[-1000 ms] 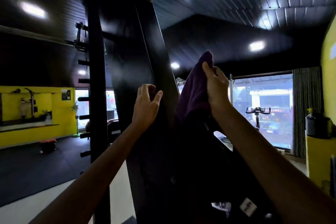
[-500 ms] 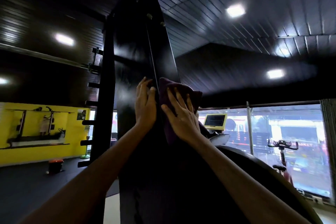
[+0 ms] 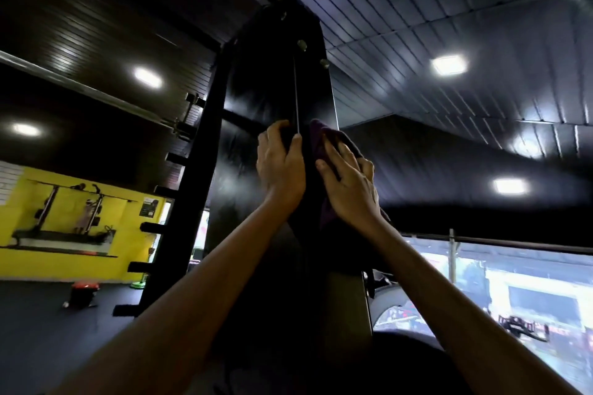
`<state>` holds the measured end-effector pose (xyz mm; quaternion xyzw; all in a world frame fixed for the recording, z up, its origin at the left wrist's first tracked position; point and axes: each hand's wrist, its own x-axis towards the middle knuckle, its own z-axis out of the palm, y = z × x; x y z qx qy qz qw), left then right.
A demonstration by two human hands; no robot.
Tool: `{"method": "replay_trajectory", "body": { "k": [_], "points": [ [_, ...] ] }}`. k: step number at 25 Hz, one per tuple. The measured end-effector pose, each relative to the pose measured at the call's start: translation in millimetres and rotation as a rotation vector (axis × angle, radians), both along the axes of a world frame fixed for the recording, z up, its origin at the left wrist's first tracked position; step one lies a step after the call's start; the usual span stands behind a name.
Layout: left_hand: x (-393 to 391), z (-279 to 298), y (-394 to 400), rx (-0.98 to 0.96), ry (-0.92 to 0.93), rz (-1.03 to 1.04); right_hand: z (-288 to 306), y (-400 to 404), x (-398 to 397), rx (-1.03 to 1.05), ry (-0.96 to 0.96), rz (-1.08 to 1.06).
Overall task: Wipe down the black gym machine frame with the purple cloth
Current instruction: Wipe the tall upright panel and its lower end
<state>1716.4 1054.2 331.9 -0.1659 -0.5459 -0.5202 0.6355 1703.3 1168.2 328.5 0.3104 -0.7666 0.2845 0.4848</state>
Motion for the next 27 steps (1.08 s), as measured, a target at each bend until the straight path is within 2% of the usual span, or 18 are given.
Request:
{"method": "replay_trajectory", "body": {
  "k": [2, 6, 11, 13, 19, 22, 25, 27],
  "points": [
    [-7.7, 1.6, -1.4, -0.023, -0.026, -0.113, 21.4, -4.6, -7.7, -0.020, 0.044, -0.035],
    [-18.4, 0.5, -6.4, -0.057, -0.037, -0.124, 98.7, -24.9, -38.6, -0.068, 0.061, -0.094],
    [-26.9, 2.0, -6.0, -0.073, 0.014, -0.132, 195.2, -55.3, -66.1, -0.080, 0.019, 0.033],
    [-28.7, 2.9, -7.1, -0.063, 0.025, -0.137, 198.7, -60.2, -60.0, -0.073, 0.029, 0.024],
    [-26.4, 2.6, -6.0, -0.056, 0.041, -0.151, 150.1, -47.3, -46.9, 0.022, 0.204, 0.070],
    [-28.4, 3.3, -7.1, -0.069, 0.050, -0.130, 182.4, -57.5, -49.7, -0.035, 0.120, 0.130],
    [-27.1, 0.6, -5.5, -0.060, 0.059, -0.086, 208.9, -61.4, -71.2, -0.150, 0.052, 0.067],
    [-23.8, -0.8, -5.1, -0.014, 0.103, -0.089, 202.2, -62.1, -73.4, -0.132, 0.065, 0.054]
  ]
}}
